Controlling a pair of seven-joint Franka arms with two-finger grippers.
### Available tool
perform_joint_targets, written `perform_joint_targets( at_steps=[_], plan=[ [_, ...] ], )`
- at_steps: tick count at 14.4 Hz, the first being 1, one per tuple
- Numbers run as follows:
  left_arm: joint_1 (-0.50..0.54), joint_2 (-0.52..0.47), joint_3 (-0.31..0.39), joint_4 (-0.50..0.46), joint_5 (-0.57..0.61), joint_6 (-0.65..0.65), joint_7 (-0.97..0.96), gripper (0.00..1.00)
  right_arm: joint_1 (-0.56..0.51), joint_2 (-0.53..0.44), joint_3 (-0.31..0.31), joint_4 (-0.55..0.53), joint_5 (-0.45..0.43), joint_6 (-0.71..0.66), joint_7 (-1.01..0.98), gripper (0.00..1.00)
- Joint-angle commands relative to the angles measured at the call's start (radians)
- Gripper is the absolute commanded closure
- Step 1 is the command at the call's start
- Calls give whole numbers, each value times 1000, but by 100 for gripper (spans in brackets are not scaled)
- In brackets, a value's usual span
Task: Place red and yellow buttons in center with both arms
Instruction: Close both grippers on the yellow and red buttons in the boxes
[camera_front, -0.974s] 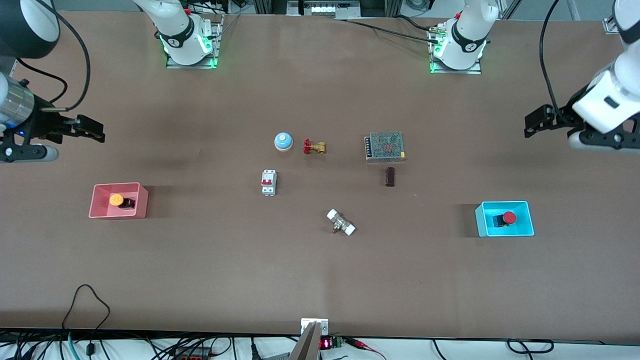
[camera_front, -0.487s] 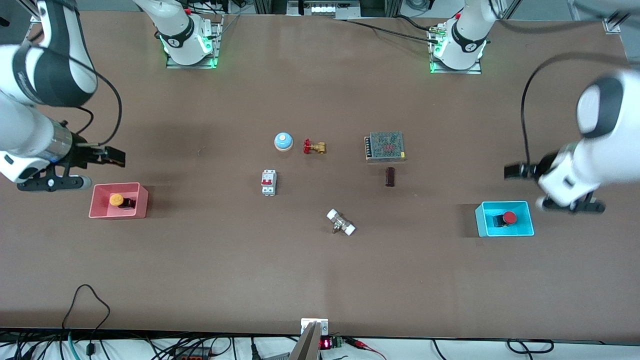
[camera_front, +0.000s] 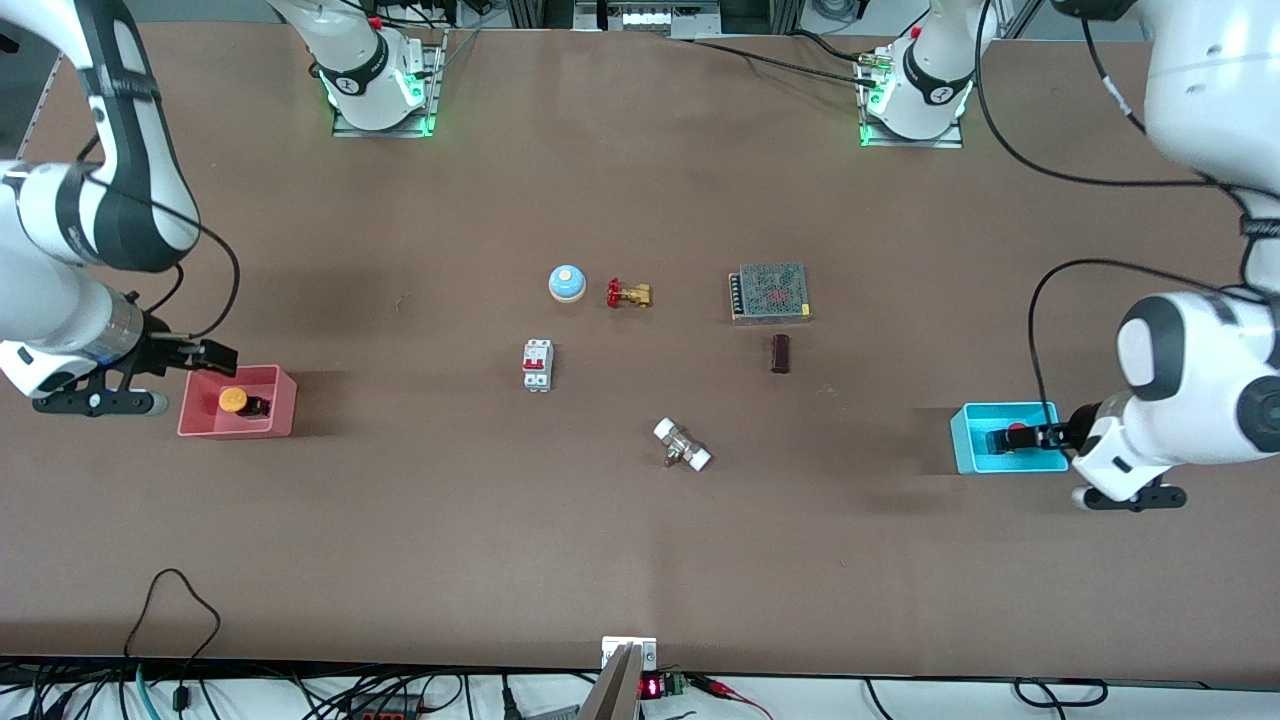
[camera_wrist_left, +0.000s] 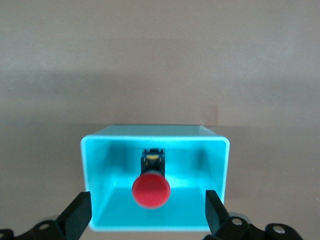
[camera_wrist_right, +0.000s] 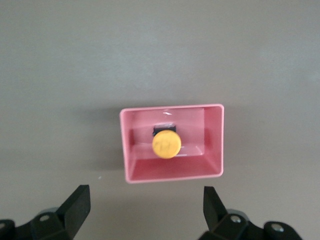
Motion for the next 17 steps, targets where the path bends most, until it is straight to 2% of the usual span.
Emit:
perform_joint_targets(
  at_steps=[1, 5, 7, 8, 10, 12, 14, 17],
  plan=[
    [-7, -4, -2, -51, 21, 65, 14, 0, -34, 51, 12, -1, -13, 69, -10, 0],
    [-4, -1, -2, -116, 21, 147, 14, 1, -43, 113, 10, -2, -13, 132, -12, 0],
    [-4, 7, -2, -119, 21, 145, 14, 8, -46, 145, 10, -4, -13, 170, -15, 0],
    [-4, 7, -2, -129, 21, 144, 14, 17, -50, 160, 10, -7, -15, 192, -24, 0],
    [-4, 7, -2, -140, 21, 141, 14, 51, -52, 188, 10, -11, -13, 227, -46, 0],
    [-6, 7, -2, -139, 21, 139, 16, 70, -63, 206, 10, -19, -13, 252, -84, 0],
    [2, 0, -2, -125, 21, 138, 25, 82, -64, 214, 10, -27, -15, 260, -87, 0],
    [6, -27, 1, -72, 21, 68, 45, 82, -64, 225, 10, -30, -15, 264, -87, 0]
  ],
)
